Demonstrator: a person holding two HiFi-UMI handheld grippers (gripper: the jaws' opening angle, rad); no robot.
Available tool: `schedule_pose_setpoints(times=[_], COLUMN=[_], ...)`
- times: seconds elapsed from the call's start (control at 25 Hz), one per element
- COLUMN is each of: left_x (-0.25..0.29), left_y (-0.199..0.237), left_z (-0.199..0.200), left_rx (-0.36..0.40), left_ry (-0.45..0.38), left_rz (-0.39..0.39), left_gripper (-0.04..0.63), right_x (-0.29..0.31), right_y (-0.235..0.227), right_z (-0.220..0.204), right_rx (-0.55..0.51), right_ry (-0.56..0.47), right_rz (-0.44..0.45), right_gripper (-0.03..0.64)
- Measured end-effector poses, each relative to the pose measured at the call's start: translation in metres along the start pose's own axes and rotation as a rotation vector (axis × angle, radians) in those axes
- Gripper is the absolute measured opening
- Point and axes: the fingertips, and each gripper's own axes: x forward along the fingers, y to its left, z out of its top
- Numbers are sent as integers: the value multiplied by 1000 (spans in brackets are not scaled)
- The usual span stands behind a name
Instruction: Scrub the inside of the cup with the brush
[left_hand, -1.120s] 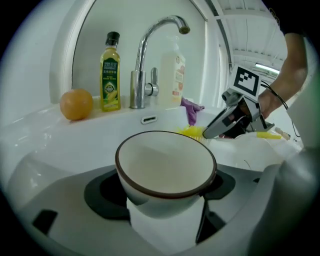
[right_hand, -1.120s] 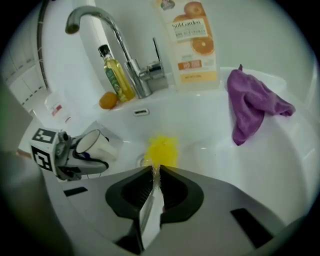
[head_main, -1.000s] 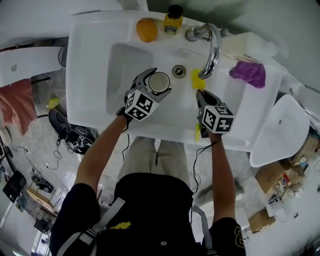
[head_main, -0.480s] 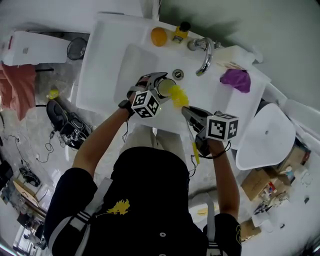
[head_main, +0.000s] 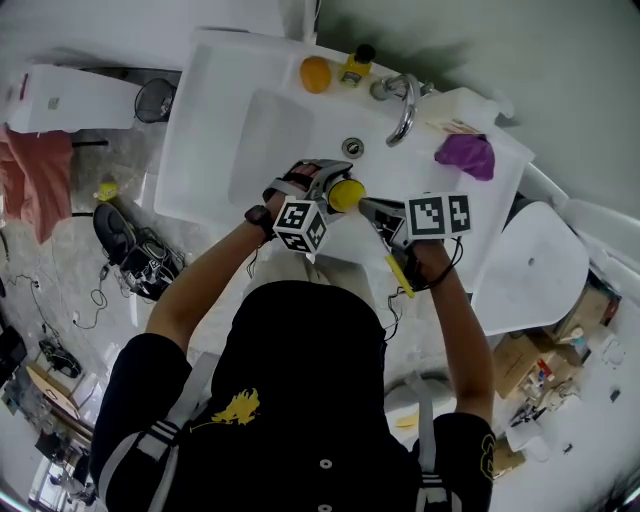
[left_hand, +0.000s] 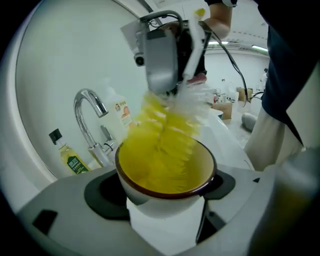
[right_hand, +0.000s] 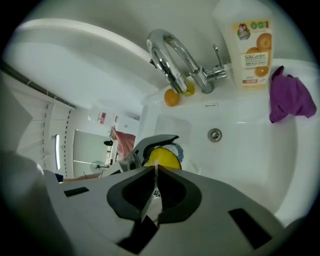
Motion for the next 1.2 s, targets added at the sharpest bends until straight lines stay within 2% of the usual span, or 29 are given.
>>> schedule_pose_setpoints(times=[0.2, 0.36, 0.64, 0.88, 1.08, 1.2], left_x=[4, -1, 10, 6, 6, 7], left_y=[-7, -3, -20, -13, -11, -15], left_z=[16, 18, 6, 12, 5, 4], left_rx=[-32, -28, 54, 5, 50, 60], left_ry=[-36, -4, 14, -11, 19, 29], left_rz=[-1, -14, -80, -58, -67, -77], left_gripper=[422, 422, 422, 422, 422, 422], right_x=[3, 2, 3, -1, 4, 10], right_y=[-15, -15, 3, -9, -8, 8], right_z=[3, -5, -5, 1, -10, -15], right_rx=[-35, -42, -179, -194, -228, -251], right_ry=[19, 33, 75, 85, 119, 142], right_rz=[-48, -55, -93, -122, -146, -111], right_gripper=[35, 34, 32, 31, 31, 30])
